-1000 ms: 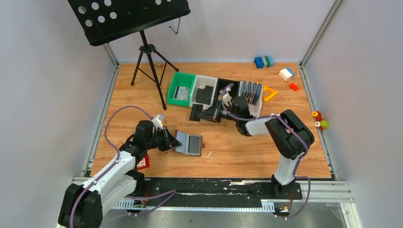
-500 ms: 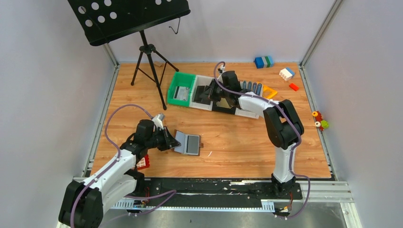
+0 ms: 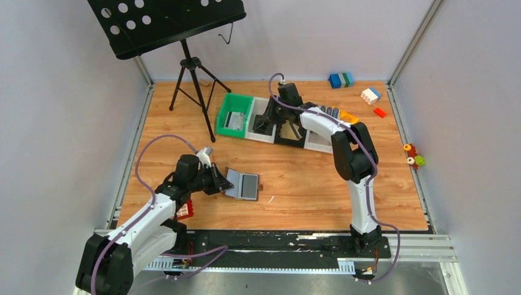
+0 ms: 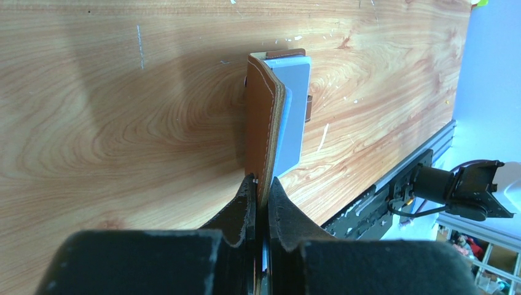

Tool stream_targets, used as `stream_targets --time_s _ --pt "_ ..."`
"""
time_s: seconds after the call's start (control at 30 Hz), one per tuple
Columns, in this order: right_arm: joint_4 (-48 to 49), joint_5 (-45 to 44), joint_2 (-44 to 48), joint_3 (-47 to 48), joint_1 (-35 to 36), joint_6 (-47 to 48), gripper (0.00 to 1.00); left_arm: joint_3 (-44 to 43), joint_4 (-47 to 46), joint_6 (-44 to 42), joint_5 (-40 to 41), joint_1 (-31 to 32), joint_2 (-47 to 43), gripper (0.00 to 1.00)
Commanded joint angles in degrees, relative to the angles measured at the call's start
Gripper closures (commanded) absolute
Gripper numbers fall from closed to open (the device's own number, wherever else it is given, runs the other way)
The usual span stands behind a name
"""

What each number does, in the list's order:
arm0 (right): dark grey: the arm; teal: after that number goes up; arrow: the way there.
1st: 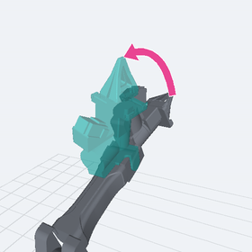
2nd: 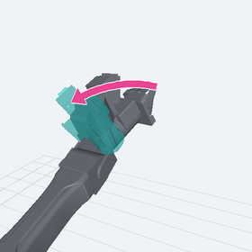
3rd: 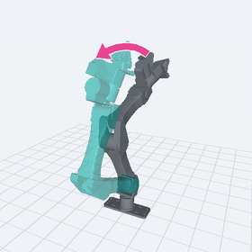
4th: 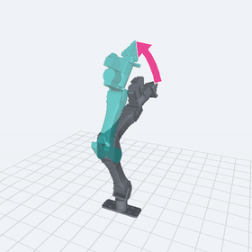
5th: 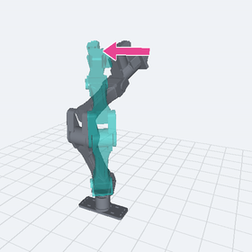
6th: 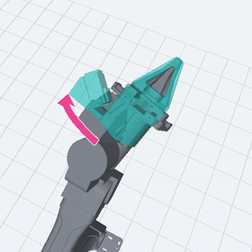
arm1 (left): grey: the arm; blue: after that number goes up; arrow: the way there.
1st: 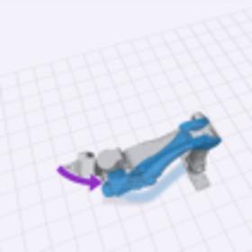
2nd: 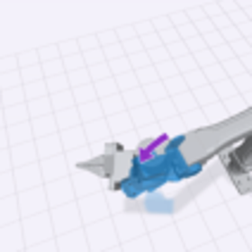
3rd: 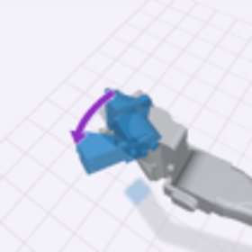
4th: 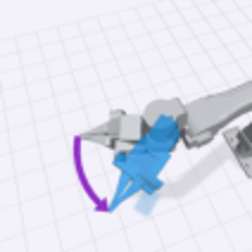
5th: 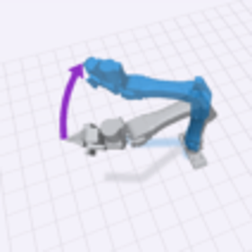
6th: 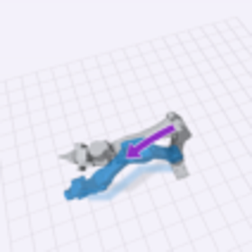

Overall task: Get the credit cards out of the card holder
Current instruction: Place the credit card in the storage box, then remove the credit card from the card holder.

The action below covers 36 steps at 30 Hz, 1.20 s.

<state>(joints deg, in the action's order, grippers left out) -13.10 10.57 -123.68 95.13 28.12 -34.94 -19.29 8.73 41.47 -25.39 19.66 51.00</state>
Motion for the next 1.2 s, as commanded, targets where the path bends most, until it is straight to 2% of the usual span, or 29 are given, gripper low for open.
stream_targets --time_s 0.0,0.07,0.2,0.3,0.37,0.47,0.53,0.57,0.77,0.83,1.0,1.17 --pt "-2.0 -2.5 0.8 2.2 0.1 2.0 0.68 -0.3 -2.5 -0.8 -0.2 -0.4 -0.4 0.92" --pt "-1.4 -2.5 2.9 1.1 0.2 2.5 0.61 -0.4 -2.4 -0.9 -0.2 -0.4 -0.3 0.92" --pt "-2.3 -2.6 9.3 -1.4 0.3 4.2 0.58 -0.6 -2.4 -0.7 -0.3 -0.4 -0.3 0.92" --pt "-2.2 -1.8 15.1 -5.8 0.7 5.0 0.50 -1.1 -2.2 -0.5 -0.5 -0.4 -0.6 0.92" --pt "-1.6 -1.2 19.5 -10.5 1.3 5.7 0.41 -1.9 -1.5 -0.6 -0.6 -0.3 -0.8 0.92" --pt "0.3 0.4 26.6 -17.7 2.4 6.3 0.17 -3.0 -1.2 0.0 -2.0 -0.4 -1.1 0.92" --pt "2.1 3.8 30.7 -23.0 2.5 6.0 0.12 -3.5 -2.3 1.3 -3.9 -0.4 -1.2 0.92" --pt "2.6 5.5 32.5 -25.2 2.5 5.7 0.05 -3.5 -3.4 2.3 -5.7 -0.4 -1.3 0.92" --pt "11.0 17.4 46.1 -42.0 2.9 3.9 0.04 -1.3 -16.8 12.0 -13.7 -0.4 -2.1 0.92" --pt "12.5 18.9 51.4 -47.1 3.1 2.3 0.04 -0.2 -22.0 16.0 -15.1 -0.4 -2.7 0.91" --pt "19.2 21.5 61.6 -59.5 4.7 -2.5 0.05 0.8 -28.3 21.0 -17.1 -0.3 -5.1 0.90" --pt "26.5 21.5 68.1 -66.5 8.0 -6.8 0.05 2.1 -32.5 24.5 -18.3 -0.3 -7.5 0.89"
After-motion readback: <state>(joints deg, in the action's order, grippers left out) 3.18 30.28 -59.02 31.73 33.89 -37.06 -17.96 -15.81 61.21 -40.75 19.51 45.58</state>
